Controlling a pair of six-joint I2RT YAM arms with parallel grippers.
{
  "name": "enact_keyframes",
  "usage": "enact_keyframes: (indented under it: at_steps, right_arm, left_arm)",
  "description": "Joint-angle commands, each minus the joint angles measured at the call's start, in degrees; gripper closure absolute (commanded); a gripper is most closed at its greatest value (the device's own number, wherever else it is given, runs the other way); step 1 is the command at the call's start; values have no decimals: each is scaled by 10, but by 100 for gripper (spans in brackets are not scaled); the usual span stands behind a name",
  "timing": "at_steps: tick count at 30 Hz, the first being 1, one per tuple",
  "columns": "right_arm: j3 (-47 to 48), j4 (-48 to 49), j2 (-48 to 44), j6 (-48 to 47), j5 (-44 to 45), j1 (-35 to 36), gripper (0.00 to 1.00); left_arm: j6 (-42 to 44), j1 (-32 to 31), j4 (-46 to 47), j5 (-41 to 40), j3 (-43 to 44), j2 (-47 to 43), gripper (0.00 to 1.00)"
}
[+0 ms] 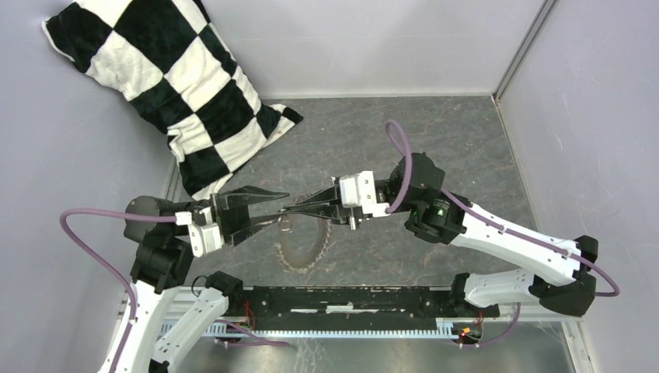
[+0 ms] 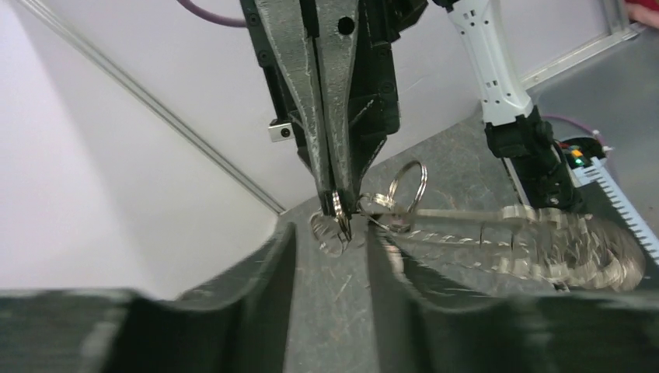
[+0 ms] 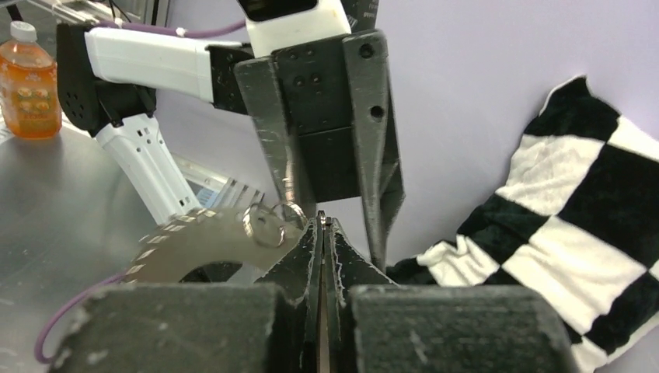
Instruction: Put the keys on the keyring
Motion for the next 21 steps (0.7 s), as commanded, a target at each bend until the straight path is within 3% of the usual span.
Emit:
enact_keyframes:
  at_steps: [1,4,9,15,21]
  right_arm:
    - [54,-134,19,-54,98,1,99]
    - [75,-206,27,-73,148,1,99]
    - [120,-315,61,-95,181,7,99]
    - [103,-303,52,-96,169,12,99]
    - [84,-283,23,-98,117,11,99]
  left_arm:
    - [78,-2,-96,-19,28,-1,48]
    - [136,-2,-166,-40,37,-4,42]
    - [187,-2,-232,-54,43,-8,45]
    - [261,-2,-309,-69,41,-10,49]
    - [400,-2,-445,-113,49,9,36]
